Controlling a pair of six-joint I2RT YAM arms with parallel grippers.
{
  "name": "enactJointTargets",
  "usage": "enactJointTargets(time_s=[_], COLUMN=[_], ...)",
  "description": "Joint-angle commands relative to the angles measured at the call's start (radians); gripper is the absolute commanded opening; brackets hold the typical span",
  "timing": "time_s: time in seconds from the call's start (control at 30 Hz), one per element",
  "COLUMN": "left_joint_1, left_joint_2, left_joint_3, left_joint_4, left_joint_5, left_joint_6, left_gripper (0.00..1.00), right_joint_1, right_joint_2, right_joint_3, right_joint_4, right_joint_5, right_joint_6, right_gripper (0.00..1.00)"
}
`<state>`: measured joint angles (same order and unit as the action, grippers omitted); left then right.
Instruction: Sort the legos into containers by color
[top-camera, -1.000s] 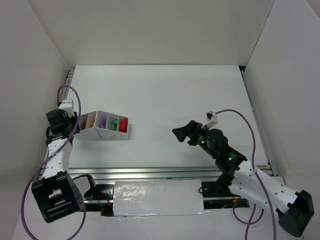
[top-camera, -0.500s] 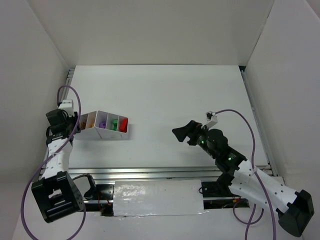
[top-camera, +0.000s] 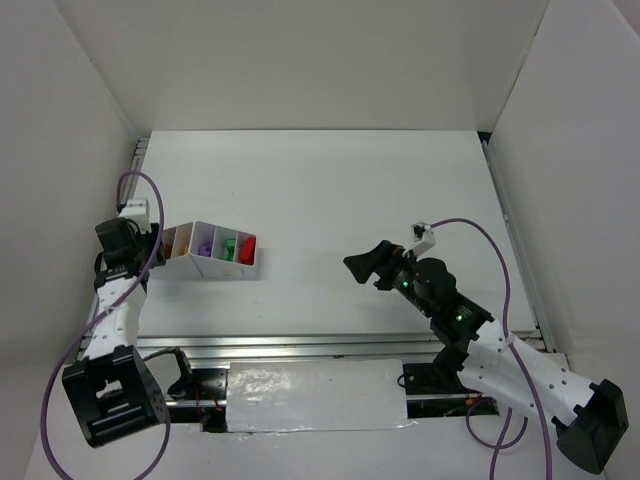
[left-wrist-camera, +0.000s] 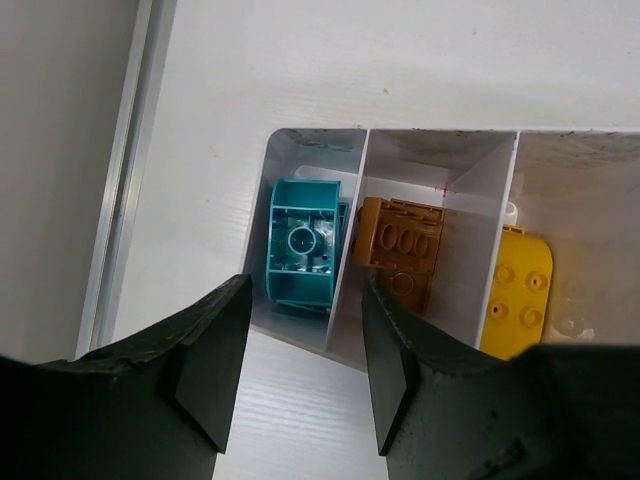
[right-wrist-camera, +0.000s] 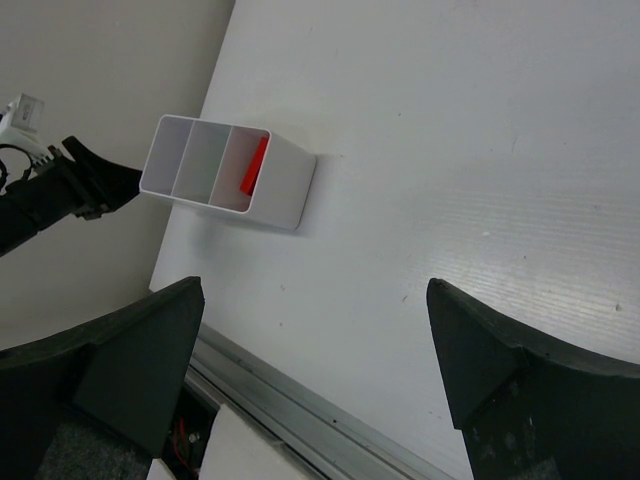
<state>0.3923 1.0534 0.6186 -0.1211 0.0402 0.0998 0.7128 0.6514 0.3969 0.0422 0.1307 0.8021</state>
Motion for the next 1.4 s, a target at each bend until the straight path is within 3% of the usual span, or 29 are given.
enactJointTargets(time_s=[0.0,0.07,0.13,0.17,0.43,0.53,0.67,0.83,1.03,1.2,1.37], left_joint_1=[-0.004,-0.004,-0.004,-0.004,-0.012,-0.05,-0.098,-0.212,-0.365,-0.507,-0.529], left_joint_2=[-0.052,-0.104,-0.157,-0.167,-0.272,-0.369,-0.464,-0.602,-0.772,-0.843,-0.895], left_joint_3=[0.041,0.073,0.14,0.2,0.504,0.536,0.564,0.504,0.463,0.446,0.452], left_joint_4=[0.021,0.02,-0.009,-0.034,-0.385,-0.44,-0.543,-0.58,-0.736,-0.788,-0.828], left_joint_5=[-0.026,-0.036,-0.107,-0.123,0.018,0.013,0.009,0.087,-0.228,-0.51,-0.548], left_joint_6=[-0.015,-0.049,-0.104,-0.15,-0.396,-0.44,-0.476,-0.486,-0.474,-0.645,-0.669], left_gripper=[0.6,0.66,0.94,1.0,0.99,0.99,1.0,0.99,1.0,1.0,0.99], right_joint_1=[-0.006,-0.006,-0.004,-0.006,-0.006,-0.006,0.013,0.02,0.019,0.019,0.019], right_joint_2=[-0.001,0.001,0.004,0.005,-0.035,-0.052,-0.03,-0.048,-0.197,-0.349,-0.45], right_joint_3=[-0.013,-0.013,-0.012,-0.009,0.061,0.185,0.405,0.64,0.798,0.844,0.786], right_joint_4=[0.042,0.044,0.045,0.044,-0.034,-0.197,-0.531,-0.812,-0.997,-1.129,-1.147], right_joint_5=[-0.003,-0.003,-0.008,-0.009,0.047,0.07,0.229,0.329,0.239,0.247,0.239], right_joint_6=[-0.007,-0.011,-0.014,-0.02,-0.067,-0.104,-0.176,-0.216,-0.267,-0.241,-0.196], right_gripper=[1.0,1.0,1.0,1.0,1.0,1.0,1.0,1.0,1.0,1.0,1.0])
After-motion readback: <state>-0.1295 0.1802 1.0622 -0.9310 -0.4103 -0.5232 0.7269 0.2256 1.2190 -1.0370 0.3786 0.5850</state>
